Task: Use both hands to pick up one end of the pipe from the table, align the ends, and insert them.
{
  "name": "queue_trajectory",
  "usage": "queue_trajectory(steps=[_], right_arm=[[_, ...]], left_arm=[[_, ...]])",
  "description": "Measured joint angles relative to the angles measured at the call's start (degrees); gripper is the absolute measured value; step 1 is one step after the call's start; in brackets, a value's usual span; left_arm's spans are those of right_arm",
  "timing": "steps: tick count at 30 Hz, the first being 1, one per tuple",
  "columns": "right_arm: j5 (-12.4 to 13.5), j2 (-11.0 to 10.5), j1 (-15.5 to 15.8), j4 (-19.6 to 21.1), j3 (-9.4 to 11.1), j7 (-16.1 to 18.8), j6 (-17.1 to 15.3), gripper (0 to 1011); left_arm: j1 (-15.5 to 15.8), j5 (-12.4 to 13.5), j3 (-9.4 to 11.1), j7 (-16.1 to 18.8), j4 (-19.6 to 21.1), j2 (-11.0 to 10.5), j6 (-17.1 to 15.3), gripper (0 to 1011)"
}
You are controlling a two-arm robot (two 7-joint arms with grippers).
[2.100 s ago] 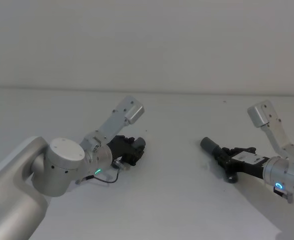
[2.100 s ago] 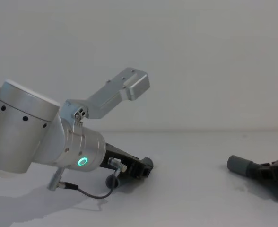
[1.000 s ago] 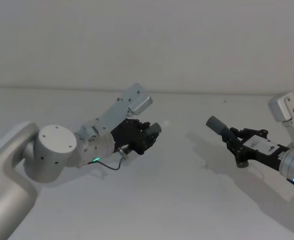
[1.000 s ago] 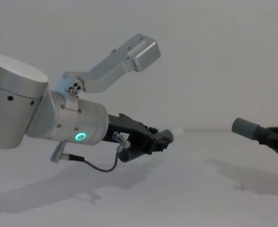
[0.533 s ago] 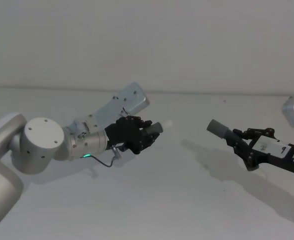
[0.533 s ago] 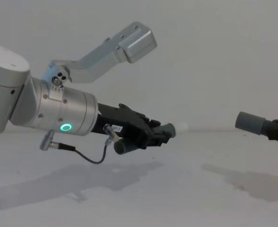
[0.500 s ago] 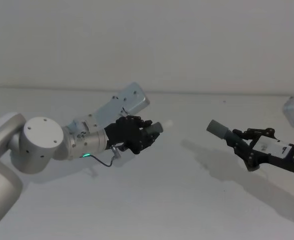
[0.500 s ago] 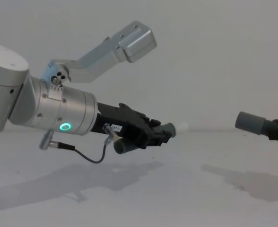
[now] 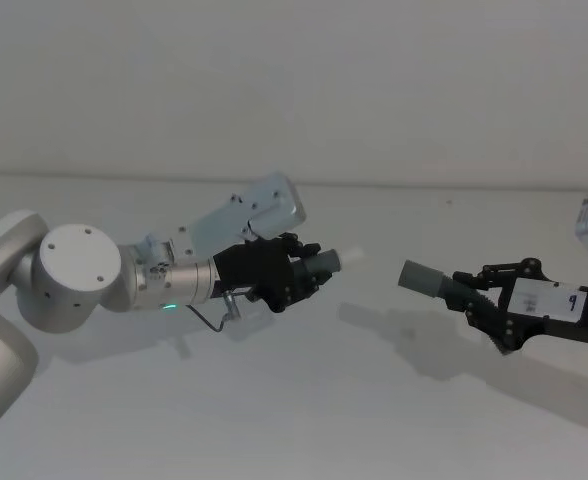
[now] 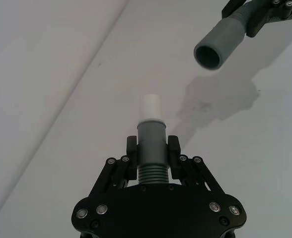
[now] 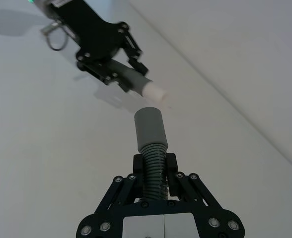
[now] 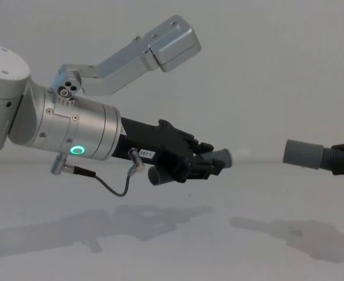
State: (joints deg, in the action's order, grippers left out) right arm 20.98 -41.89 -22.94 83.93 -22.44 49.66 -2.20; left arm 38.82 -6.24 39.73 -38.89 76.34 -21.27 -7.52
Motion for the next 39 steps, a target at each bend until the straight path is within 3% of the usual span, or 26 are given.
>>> queue_trajectory(steps=[13, 39], right_arm=[[0.3, -0.6, -3.2, -0.6, -2.7, 5.9, 1.3, 264], [-0.1, -1.7, -5.0, -2.4, -4.9, 7.2, 1.7, 265]], left_arm=[[0.8, -0.4, 1.8, -3.1, 0.9, -0.9, 4.0, 346], [1.8, -1.0, 3.0, -4.1, 2.6, -3.0, 5.2, 346]])
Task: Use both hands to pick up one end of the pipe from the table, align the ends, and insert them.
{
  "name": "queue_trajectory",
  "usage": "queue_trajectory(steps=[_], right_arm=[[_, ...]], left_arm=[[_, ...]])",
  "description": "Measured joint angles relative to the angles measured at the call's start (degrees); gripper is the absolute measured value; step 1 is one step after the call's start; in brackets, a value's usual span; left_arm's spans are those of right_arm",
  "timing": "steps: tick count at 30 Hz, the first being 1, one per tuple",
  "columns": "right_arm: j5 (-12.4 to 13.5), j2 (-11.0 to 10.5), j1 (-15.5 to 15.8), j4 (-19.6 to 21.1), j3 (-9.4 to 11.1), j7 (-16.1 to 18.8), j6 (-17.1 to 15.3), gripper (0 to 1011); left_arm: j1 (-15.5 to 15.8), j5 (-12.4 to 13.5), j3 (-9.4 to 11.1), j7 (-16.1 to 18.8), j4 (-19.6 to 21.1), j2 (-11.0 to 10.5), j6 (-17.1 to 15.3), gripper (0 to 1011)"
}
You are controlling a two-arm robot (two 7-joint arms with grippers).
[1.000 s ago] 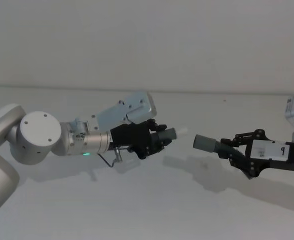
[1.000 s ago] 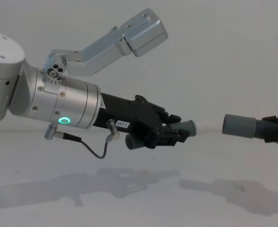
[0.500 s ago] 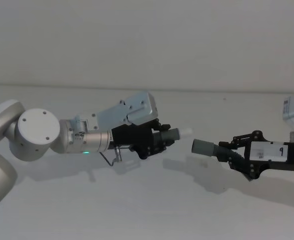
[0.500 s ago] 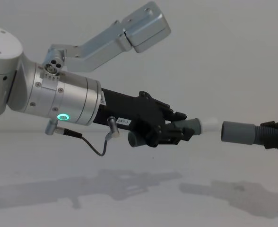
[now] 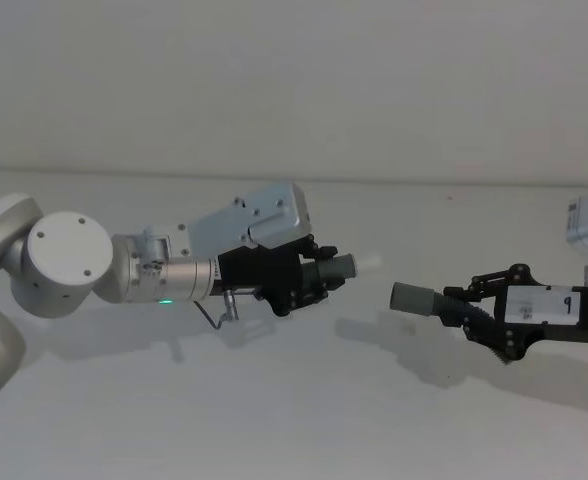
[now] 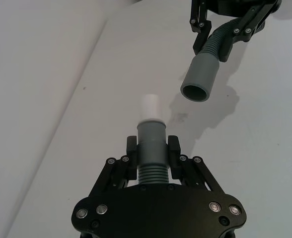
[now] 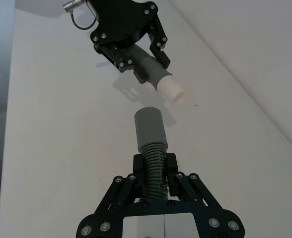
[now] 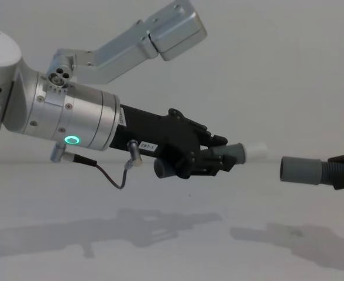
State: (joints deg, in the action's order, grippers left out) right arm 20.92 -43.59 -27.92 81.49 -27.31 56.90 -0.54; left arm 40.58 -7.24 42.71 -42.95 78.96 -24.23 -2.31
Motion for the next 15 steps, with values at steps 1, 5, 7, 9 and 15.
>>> queue_trajectory(steps=[1, 5, 7, 9, 15], right_arm=[[0.0, 0.0, -0.1, -0.1, -0.1, -0.1, 0.0, 265], [-0.1, -0.1, -0.2, -0.2, -0.2, -0.3, 0.0, 264], [-0.1, -0.2, -0.3, -0.2, -0.3, -0.4, 0.0, 264], [-0.1, -0.2, -0.4, -0.2, -0.4, -0.5, 0.0, 265], [0.0, -0.3, -0.6, -0.1, -0.5, -1.0, -0.2, 265]], left_arm=[[0.0, -0.1, 0.1, 0.0, 0.1, -0.1, 0.0, 346], [0.2, -0.2, 0.2, -0.2, 0.2, -0.3, 0.0, 346], [0.2, -0.3, 0.3, -0.3, 0.3, -0.4, 0.1, 346], [0.3, -0.4, 0.4, -0.4, 0.3, -0.5, 0.1, 346], [0.6, -0.7, 0.7, -0.8, 0.3, -0.6, 0.3, 346]])
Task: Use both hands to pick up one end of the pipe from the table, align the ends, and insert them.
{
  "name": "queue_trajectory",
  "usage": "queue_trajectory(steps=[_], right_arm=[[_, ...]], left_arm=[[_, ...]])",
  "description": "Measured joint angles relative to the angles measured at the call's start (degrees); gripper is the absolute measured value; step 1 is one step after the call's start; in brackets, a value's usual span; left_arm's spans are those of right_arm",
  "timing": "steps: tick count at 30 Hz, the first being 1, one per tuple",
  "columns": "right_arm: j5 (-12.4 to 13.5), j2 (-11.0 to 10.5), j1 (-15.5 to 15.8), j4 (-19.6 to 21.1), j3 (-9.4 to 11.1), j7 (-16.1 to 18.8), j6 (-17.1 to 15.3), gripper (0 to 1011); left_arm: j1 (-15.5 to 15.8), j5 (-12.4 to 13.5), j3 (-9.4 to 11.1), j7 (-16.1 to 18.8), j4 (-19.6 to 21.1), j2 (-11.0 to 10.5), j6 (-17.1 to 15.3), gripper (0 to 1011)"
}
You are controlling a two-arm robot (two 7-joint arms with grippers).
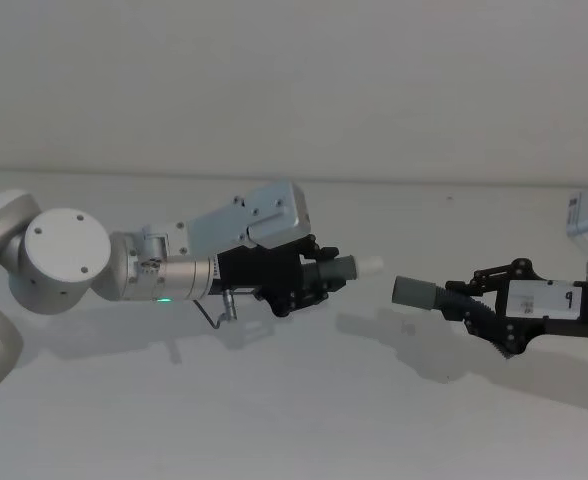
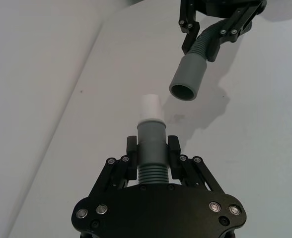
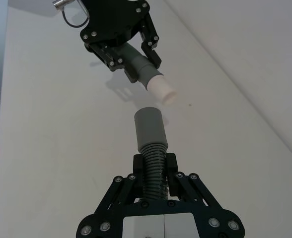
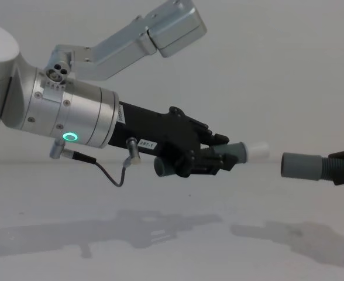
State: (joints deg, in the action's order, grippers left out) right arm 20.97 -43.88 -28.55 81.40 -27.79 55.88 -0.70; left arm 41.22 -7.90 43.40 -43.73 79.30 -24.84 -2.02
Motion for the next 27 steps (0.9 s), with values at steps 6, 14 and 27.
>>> queue_trajectory(steps=[6, 14, 27], right_arm=[[0.3, -0.1, -0.2, 0.2, 0.0, -0.6, -0.2, 265], [0.7, -0.2, -0.4, 0.5, -0.1, -1.3, -0.6, 265], [1.1, -0.4, -0.7, 0.9, -0.5, -2.1, -1.0, 264]], left_arm=[[0.4, -0.2, 0.4, -0.4, -0.2, 0.0, 0.2, 346], [0.8, -0.5, 0.8, -0.8, -0.5, 0.1, 0.4, 346], [1.1, -0.8, 1.3, -1.2, -0.6, 0.2, 0.7, 346]])
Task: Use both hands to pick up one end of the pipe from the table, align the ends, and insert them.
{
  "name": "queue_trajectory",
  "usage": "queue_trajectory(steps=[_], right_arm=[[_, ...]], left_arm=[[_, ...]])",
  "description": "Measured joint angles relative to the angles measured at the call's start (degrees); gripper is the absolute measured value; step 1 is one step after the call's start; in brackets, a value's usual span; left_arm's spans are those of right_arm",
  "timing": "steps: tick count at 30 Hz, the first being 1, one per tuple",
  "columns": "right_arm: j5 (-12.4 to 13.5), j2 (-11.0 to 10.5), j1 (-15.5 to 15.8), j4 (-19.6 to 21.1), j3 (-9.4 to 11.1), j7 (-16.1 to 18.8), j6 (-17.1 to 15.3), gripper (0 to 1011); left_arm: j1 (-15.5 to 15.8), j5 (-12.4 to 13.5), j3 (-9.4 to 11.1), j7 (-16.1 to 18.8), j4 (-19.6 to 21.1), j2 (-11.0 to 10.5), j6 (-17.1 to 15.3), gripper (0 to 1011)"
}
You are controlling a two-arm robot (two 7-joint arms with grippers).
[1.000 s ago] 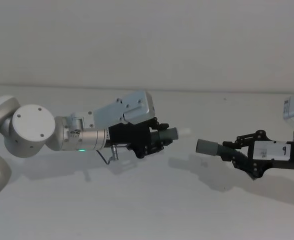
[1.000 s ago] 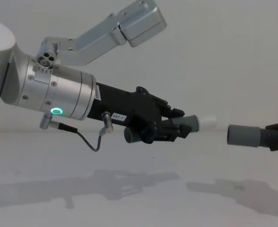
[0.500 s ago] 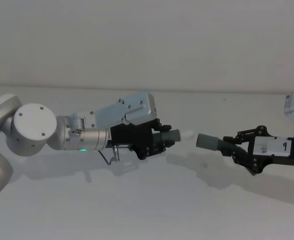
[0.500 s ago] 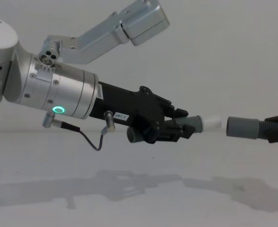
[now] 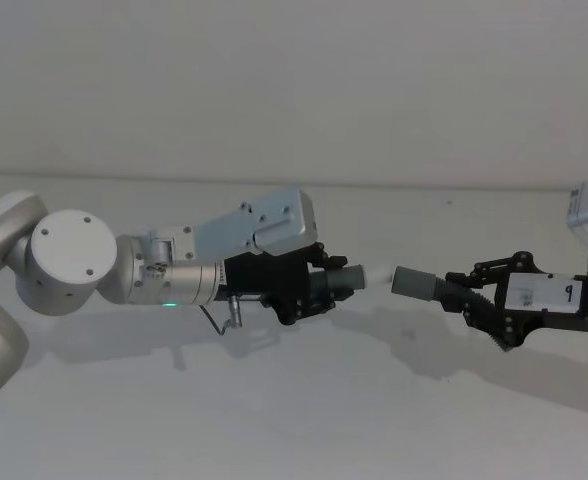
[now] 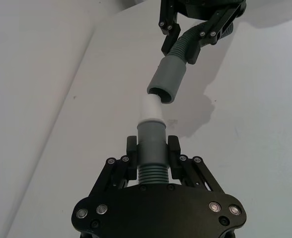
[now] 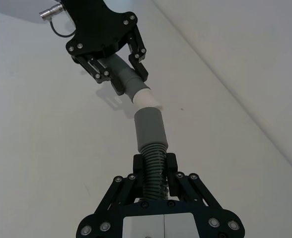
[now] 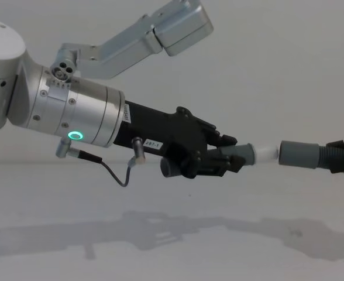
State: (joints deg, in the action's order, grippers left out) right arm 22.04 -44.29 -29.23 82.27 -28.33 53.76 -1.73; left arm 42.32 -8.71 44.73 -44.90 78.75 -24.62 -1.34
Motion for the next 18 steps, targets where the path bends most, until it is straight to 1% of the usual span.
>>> queue_trajectory(steps=[18], right_arm=[[0.0, -0.2, -0.4, 0.4, -1.0, -0.6, 0.3, 265]], left_arm=[[-0.1, 0.0, 0.6, -0.4, 1.6, -0.6, 0.3, 346]])
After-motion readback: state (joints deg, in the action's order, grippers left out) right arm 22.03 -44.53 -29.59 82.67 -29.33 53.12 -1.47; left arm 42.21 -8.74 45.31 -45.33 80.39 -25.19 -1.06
